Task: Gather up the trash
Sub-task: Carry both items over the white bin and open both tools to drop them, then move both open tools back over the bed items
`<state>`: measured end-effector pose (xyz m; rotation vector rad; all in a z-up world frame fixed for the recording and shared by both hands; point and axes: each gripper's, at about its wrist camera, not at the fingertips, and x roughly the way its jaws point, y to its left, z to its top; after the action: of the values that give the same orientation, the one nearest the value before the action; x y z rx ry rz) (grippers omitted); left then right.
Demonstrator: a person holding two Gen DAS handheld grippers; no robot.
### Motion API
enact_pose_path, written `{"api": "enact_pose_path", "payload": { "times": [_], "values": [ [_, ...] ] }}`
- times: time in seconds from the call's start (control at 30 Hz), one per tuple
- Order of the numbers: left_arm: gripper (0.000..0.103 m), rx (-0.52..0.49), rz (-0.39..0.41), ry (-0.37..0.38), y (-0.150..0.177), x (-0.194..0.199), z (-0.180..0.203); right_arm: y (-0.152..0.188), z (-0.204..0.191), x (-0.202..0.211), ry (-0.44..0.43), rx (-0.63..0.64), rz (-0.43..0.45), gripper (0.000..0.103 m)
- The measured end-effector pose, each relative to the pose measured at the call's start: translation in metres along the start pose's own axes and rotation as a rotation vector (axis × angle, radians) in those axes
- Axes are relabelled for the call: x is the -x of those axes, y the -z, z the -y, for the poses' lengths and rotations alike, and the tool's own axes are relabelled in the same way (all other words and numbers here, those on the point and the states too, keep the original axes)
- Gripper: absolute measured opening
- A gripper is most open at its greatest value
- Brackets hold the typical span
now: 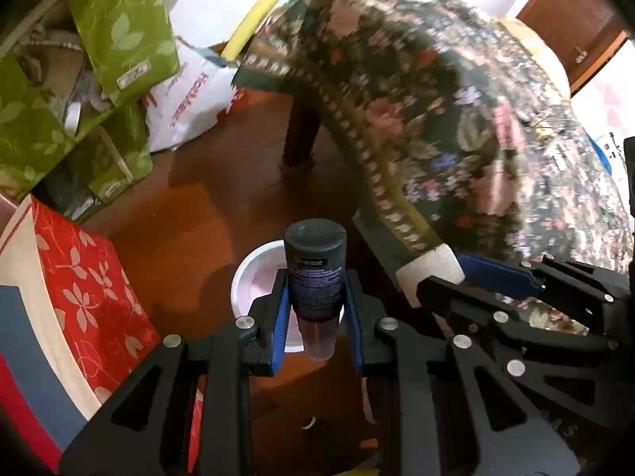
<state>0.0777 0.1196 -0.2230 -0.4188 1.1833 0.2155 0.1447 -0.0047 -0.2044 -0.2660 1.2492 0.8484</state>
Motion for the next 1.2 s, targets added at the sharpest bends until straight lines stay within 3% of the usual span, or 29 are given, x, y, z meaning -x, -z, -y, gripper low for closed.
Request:
{"api": "enact_pose_path", "payload": {
  "times": [0.4,0.7,1.0,1.2],
  "values": [
    [0.025,0.051,-0.066,-0.003,-0.009,-0.024,-0.027,-0.007,-0.002,-0.039,-0.008,-0.014,-0.106,0.033],
    [0.025,0.061,0.011,-0.022,-0.007,0.004,-0.032,-0.005,-0.002,-0.033,-0.005,-0.009,-0.101,0.034],
    [0.025,0.005,0.134,-0.053,-0.004,0.053,-0.015,0.000,0.000,0.016,0.059,-0.014,0.031,0.034],
    [0.025,-0.027,0.218,-0.041,0.000,0.087,0.006,0.005,0.004,0.067,0.087,-0.025,0.174,0.034]
  ]
}}
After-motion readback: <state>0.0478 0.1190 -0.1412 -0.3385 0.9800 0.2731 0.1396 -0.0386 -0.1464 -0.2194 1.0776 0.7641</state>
